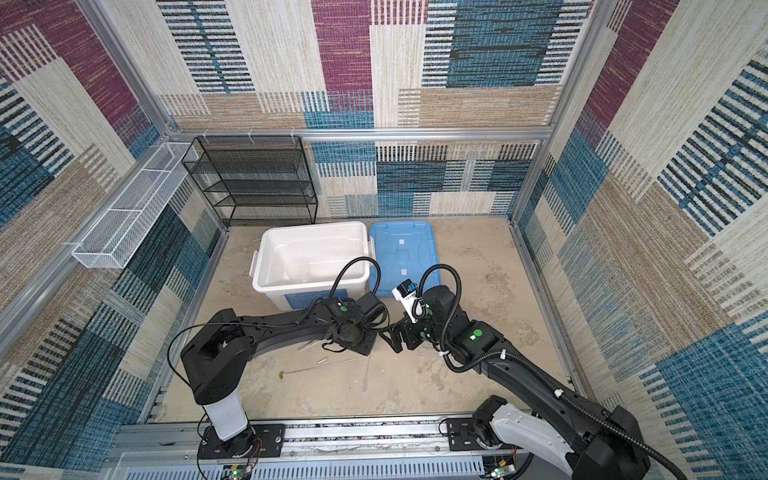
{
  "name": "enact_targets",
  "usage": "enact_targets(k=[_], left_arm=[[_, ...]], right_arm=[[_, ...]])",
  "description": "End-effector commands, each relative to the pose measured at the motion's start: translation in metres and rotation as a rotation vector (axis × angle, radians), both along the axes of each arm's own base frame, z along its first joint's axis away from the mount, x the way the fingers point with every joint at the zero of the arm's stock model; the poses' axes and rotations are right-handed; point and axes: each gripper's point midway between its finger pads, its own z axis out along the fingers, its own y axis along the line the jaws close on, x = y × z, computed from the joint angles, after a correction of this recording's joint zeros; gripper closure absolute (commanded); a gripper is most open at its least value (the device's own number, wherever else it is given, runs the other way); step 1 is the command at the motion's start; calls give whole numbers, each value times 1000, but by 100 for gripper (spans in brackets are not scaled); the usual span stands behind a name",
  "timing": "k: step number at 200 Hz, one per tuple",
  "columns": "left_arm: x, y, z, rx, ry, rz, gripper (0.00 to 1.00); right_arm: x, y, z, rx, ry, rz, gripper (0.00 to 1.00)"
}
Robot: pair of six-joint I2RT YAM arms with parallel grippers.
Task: Organize the chemistry lab equipment
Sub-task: 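Lift the white cup and carry it over the white bin with the left gripper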
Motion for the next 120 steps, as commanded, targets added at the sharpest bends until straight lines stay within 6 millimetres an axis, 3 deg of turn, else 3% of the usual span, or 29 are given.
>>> enact_targets(k=[1, 30, 89, 120], left_arm=[[2, 1, 11, -6, -16, 17, 62], [4, 4, 35, -27, -38, 11, 63], [18, 18, 127, -150, -115, -32, 65], [26, 26, 161, -201, -140, -26, 66]], right_arm=[[5, 0, 7, 15, -31, -19, 0], [5, 2, 23, 50, -55, -20, 0], [13, 9, 80, 145, -184, -9, 1], [20, 14, 107, 174, -241, -1, 1]])
